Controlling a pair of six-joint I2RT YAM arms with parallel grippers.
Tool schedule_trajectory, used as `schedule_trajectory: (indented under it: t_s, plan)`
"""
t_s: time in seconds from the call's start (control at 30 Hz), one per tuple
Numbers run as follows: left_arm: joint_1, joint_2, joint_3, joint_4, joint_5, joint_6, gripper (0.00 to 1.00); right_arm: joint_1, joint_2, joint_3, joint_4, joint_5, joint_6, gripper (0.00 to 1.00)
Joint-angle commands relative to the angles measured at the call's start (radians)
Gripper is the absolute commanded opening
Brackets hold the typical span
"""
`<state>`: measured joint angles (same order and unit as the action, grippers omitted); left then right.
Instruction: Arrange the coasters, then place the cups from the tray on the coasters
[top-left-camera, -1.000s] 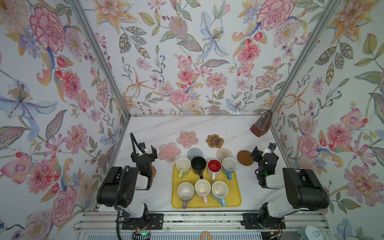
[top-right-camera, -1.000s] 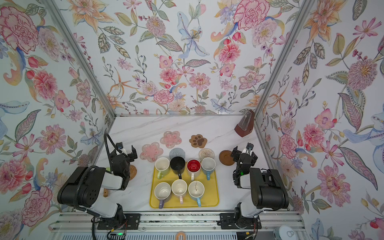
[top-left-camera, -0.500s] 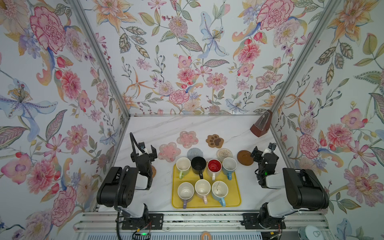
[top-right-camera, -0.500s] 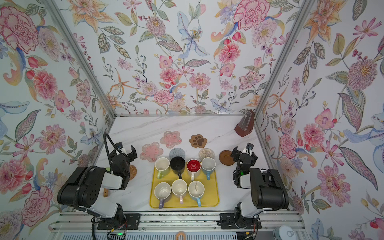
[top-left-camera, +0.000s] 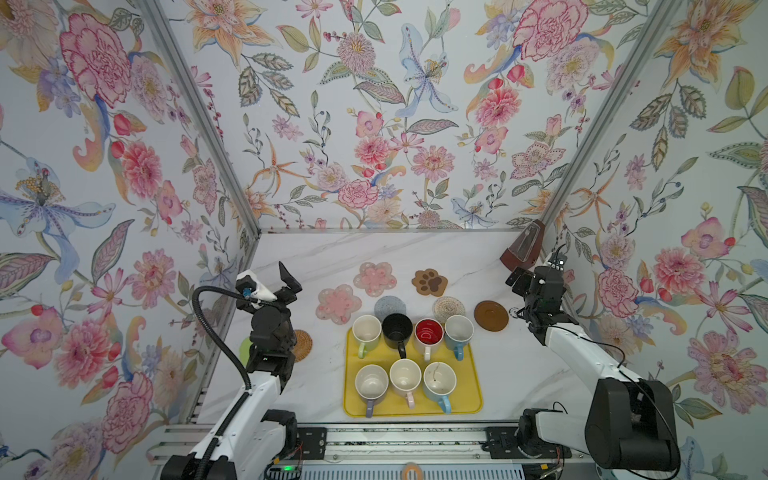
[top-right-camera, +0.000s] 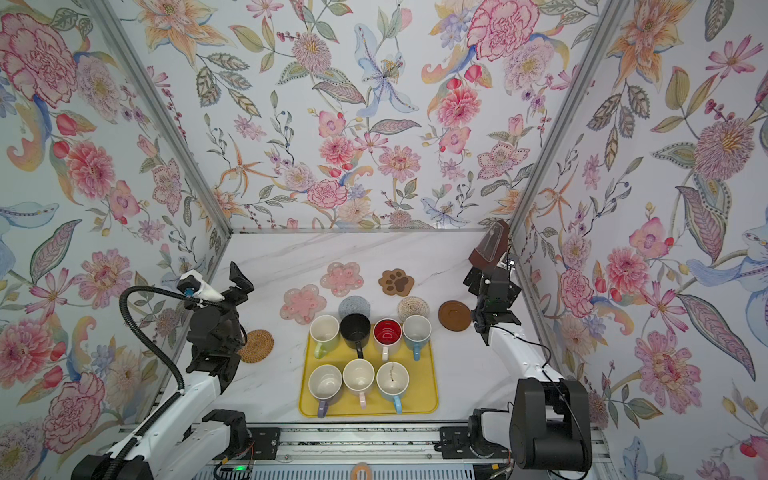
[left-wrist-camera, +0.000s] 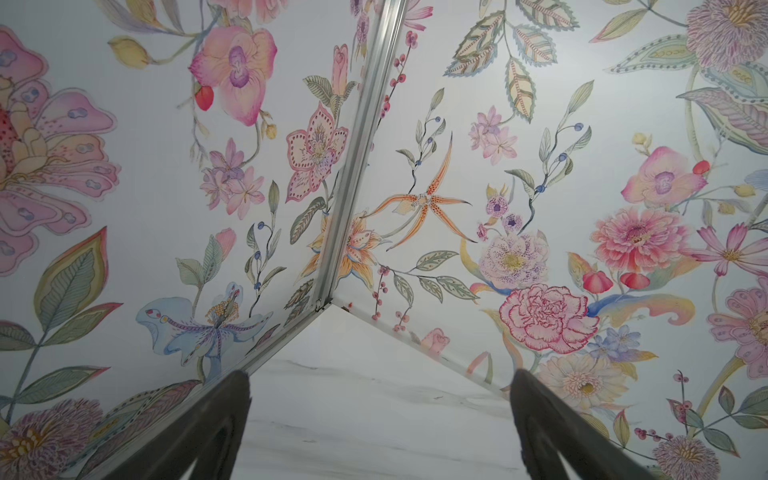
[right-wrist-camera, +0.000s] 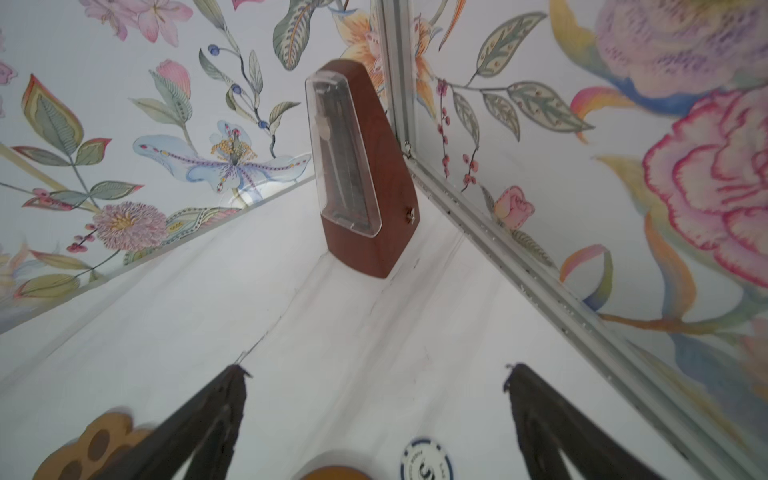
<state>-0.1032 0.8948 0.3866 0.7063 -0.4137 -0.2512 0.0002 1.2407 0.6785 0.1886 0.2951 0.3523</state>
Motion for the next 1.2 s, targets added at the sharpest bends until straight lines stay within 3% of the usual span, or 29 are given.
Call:
schedule_trajectory:
  t_s: [0.0, 0.1, 0.3, 0.63, 0.93, 1.17]
  plan:
    - [0.017, 0.010, 0.021, -0.212, 0.039, -0.074, 0.99, 0.000, -0.058, -0.060, -0.243, -0.170, 0.094, 0.94]
    - [0.016, 0.031, 0.074, -0.314, -0.005, -0.082, 0.99, 0.001, -0.099, -0.098, -0.327, -0.231, 0.153, 0.86]
    - [0.017, 0.061, 0.065, -0.269, -0.011, -0.122, 0.99, 0.003, -0.119, -0.142, -0.403, -0.222, 0.185, 0.81]
    - [0.017, 0.063, 0.064, -0.286, 0.028, -0.139, 0.99, 0.013, 0.028, -0.100, -0.344, -0.274, 0.209, 0.71]
    - [0.017, 0.008, 0.026, -0.304, 0.013, -0.163, 0.99, 0.074, 0.176, -0.006, -0.362, -0.185, 0.224, 0.65]
    - [0.017, -0.019, 0.028, -0.337, 0.010, -0.169, 0.99, 0.087, 0.210, -0.004, -0.359, -0.126, 0.238, 0.63]
